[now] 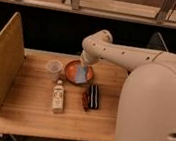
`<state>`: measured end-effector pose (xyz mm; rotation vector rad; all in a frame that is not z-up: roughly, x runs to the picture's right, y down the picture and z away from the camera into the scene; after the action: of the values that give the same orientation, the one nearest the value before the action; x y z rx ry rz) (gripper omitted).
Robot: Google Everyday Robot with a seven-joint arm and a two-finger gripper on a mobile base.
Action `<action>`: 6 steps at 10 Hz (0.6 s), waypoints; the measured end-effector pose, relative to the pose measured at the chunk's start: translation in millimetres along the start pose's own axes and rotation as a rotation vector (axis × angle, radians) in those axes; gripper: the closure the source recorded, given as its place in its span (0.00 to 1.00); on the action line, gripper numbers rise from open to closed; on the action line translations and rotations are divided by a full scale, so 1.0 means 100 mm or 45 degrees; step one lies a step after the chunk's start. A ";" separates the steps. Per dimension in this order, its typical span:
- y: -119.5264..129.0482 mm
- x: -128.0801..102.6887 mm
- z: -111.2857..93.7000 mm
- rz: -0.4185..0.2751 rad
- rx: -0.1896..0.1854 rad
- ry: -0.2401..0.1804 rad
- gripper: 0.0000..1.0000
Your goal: Place the white sponge in the ceramic bowl
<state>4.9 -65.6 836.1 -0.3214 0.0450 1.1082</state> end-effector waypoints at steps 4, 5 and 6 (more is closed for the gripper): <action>-0.37 -0.48 0.15 -0.101 0.042 -0.143 1.00; -0.34 -0.61 0.22 -0.132 0.014 -0.178 1.00; -0.35 -0.66 0.25 -0.144 0.006 -0.195 0.99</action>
<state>2.9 -130.5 880.6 -0.2314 -0.1057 1.0175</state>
